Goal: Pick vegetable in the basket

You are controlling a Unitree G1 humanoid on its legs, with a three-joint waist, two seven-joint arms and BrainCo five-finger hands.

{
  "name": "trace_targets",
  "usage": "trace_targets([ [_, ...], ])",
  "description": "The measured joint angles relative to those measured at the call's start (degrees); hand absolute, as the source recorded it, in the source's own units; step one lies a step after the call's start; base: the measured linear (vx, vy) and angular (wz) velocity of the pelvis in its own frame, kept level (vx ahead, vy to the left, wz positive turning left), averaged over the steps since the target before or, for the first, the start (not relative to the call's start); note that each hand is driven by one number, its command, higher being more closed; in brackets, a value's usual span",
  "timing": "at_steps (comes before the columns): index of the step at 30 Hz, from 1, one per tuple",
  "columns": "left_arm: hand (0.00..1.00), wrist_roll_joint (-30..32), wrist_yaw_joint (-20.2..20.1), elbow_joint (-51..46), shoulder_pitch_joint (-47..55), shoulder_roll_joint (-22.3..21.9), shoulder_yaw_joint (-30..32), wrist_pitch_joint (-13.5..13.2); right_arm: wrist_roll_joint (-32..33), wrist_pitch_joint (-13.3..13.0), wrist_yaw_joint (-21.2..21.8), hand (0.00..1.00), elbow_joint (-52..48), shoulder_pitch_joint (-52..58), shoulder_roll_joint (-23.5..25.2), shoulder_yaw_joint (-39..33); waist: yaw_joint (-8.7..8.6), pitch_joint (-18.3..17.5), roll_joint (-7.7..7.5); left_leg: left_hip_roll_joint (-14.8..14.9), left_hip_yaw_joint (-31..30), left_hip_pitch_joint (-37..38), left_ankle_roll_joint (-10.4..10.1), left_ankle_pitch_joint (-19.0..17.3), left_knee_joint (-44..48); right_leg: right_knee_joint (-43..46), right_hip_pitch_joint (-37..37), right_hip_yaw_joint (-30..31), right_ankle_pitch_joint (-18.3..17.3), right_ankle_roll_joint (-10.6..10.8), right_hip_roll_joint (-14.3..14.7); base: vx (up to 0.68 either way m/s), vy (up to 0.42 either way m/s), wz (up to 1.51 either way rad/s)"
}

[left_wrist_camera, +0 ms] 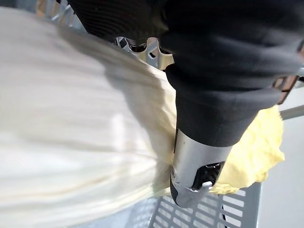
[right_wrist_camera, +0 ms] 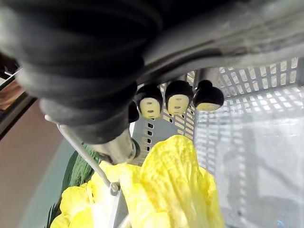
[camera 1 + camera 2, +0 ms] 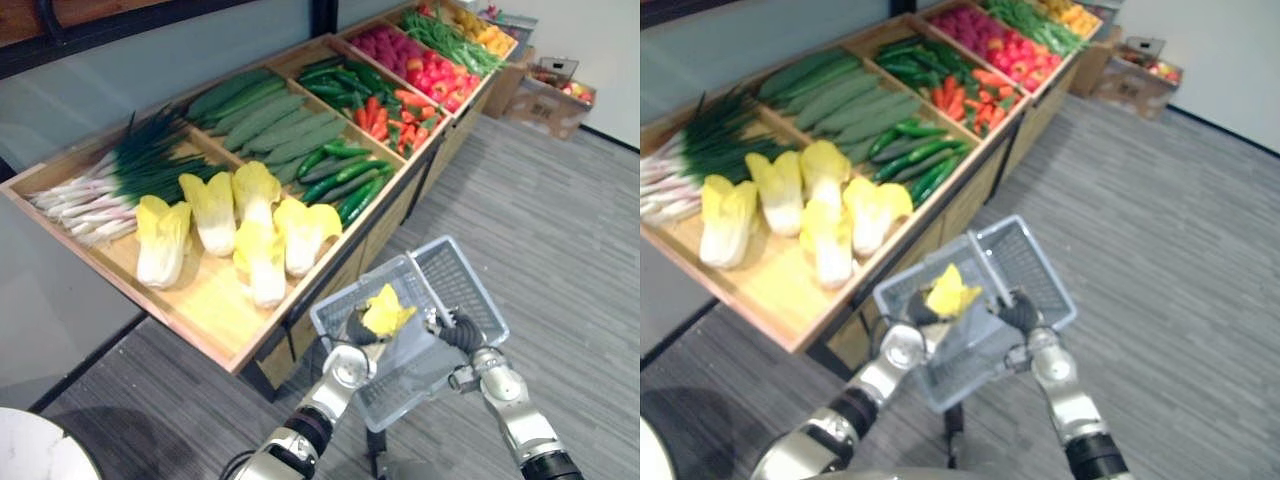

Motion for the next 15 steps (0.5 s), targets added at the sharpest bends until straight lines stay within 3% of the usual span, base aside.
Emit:
trace_targets([
  [15, 0.00, 0.0, -1.1, 0.7, -0.1, 0.0, -0.5, 0.0, 0.0, -0.8, 0.2, 1.00, -1.1, 1.2, -0.9, 0.0, -1.11, -0.8, 0.48, 0.0, -0.4, -0.3, 0.0, -0.1, 0.4, 0.0, 0.0, -0.2, -0.1, 0.1, -0.1, 0.00, 0.000, 0.00],
])
